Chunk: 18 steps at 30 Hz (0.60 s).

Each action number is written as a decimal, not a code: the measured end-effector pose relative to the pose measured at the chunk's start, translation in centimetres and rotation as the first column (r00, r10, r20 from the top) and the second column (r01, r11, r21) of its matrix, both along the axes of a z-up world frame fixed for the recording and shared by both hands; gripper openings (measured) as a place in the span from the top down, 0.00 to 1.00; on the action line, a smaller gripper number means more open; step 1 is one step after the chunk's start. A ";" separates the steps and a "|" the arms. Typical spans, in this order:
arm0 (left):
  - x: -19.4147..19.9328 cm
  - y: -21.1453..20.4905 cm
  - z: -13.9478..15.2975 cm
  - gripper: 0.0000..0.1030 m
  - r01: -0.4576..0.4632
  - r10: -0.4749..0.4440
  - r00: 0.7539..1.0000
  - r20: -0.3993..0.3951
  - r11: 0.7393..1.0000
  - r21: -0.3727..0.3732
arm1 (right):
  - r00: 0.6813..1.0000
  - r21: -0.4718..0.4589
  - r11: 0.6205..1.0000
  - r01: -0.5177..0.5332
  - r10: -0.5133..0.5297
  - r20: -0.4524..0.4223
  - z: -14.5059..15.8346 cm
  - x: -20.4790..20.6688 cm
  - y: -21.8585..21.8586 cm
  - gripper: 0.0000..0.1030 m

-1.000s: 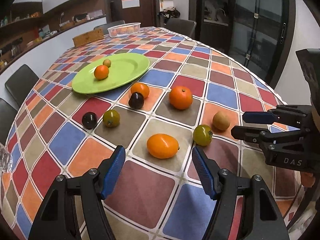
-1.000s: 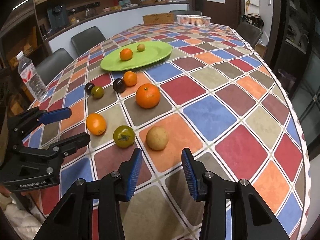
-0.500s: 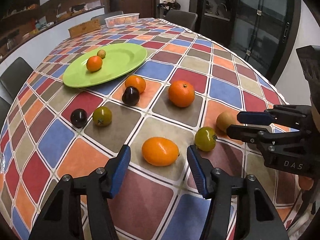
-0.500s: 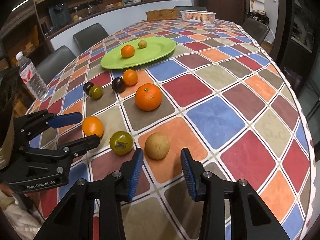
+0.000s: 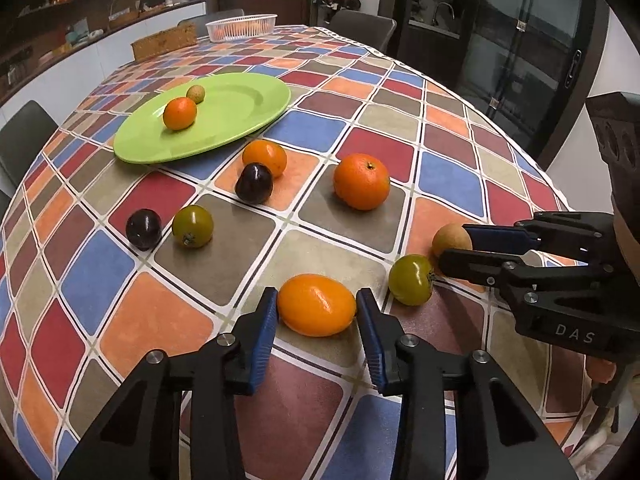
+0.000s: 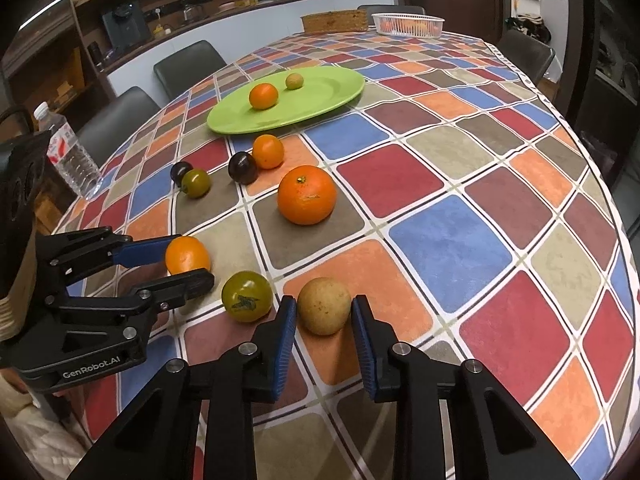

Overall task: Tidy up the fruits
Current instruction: 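Grasp the oval orange fruit with the left tool while the right tool grasps a brown pear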

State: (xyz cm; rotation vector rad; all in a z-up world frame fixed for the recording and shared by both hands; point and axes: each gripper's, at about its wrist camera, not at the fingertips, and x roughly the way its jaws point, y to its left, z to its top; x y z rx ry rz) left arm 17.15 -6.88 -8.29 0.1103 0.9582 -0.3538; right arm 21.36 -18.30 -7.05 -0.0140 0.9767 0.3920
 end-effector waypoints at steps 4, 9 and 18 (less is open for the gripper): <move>-0.1 0.0 0.2 0.63 -0.001 0.001 1.000 0.003 1.000 -0.005 | 1.000 0.002 1.000 0.002 -0.002 -0.001 0.0 0.0 0.0 0.72; -0.4 0.1 1.1 0.63 -0.004 0.004 1.000 0.029 1.000 -0.019 | 1.000 0.015 1.000 0.010 -0.010 0.009 0.6 -0.1 0.0 0.72; -1.0 0.6 3.6 0.63 -0.015 0.019 0.996 0.091 0.999 -0.040 | 0.998 0.036 0.999 -0.002 -0.001 0.069 3.0 -0.9 0.5 0.72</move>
